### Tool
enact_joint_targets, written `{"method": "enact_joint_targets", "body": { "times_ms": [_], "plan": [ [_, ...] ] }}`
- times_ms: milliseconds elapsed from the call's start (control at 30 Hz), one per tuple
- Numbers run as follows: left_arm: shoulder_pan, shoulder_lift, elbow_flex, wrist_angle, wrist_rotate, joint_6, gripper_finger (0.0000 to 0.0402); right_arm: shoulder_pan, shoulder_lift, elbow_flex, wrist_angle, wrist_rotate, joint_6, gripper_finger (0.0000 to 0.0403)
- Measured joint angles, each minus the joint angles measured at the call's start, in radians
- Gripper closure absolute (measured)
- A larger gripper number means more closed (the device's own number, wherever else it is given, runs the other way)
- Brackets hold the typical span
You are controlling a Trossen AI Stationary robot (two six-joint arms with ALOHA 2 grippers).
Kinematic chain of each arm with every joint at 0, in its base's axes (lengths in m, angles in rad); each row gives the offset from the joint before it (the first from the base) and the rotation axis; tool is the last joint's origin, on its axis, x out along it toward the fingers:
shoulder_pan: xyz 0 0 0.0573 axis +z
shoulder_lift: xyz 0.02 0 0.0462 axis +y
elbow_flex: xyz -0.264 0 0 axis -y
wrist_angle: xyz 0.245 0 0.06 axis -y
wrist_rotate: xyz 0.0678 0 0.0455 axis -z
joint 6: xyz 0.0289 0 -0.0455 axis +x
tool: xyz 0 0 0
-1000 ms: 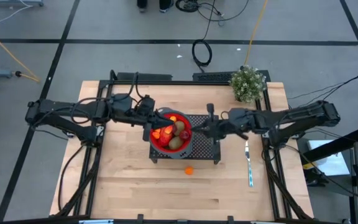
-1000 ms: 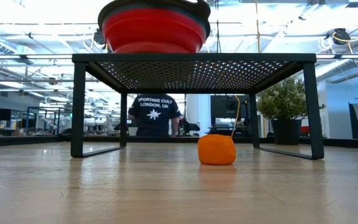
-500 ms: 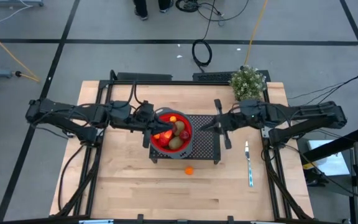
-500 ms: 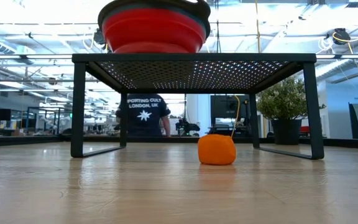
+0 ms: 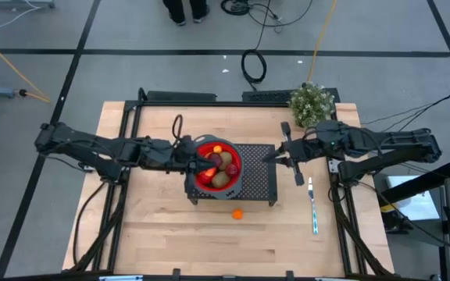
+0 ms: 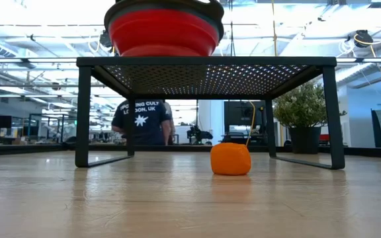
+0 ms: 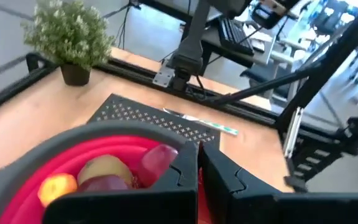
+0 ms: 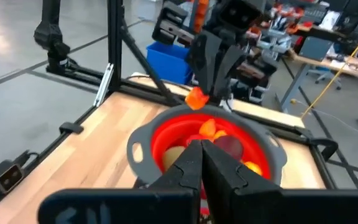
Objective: Pick & Place Fruit
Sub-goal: Put the peach into the red colander on the shelf
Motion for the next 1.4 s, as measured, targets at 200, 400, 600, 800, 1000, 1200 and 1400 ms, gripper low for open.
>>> {"method": "enact_joint_targets", "body": {
  "times_ms": [200, 400, 600, 800, 1000, 1200, 1400],
  "plan": [
    [-0.013, 0.035, 0.000, 0.002, -0.035, 0.113, 0.0401, -0.001, -0.037, -0.001, -0.059, -0.078, 0.025, 0.0403],
    [-0.003, 0.033, 0.000, 0.005, -0.057, 0.131, 0.0401, -0.006, -0.107, -0.075, -0.033, -0.076, 0.046, 0.0403],
    [-0.002, 0.033, 0.000, 0.005, -0.057, 0.138, 0.0402, -0.005, -0.195, -0.200, 0.054, -0.073, 0.074, 0.0403],
    [0.001, 0.016, 0.000, -0.051, -0.154, 0.201, 0.0401, -0.005, -0.272, -0.293, 0.094, -0.073, 0.063, 0.0403],
    [0.034, -0.002, -0.001, -0.071, -0.145, 0.181, 0.0402, -0.005, -0.353, -0.362, 0.096, -0.074, 0.104, 0.0403],
    [0.050, -0.016, 0.000, -0.082, -0.141, 0.180, 0.0402, -0.005, -0.443, -0.410, 0.095, -0.074, 0.146, 0.0403],
    [0.072, -0.017, 0.000, -0.103, -0.141, 0.161, 0.0402, -0.005, -0.525, -0.465, 0.095, -0.072, 0.132, 0.0403]
  ]
}}
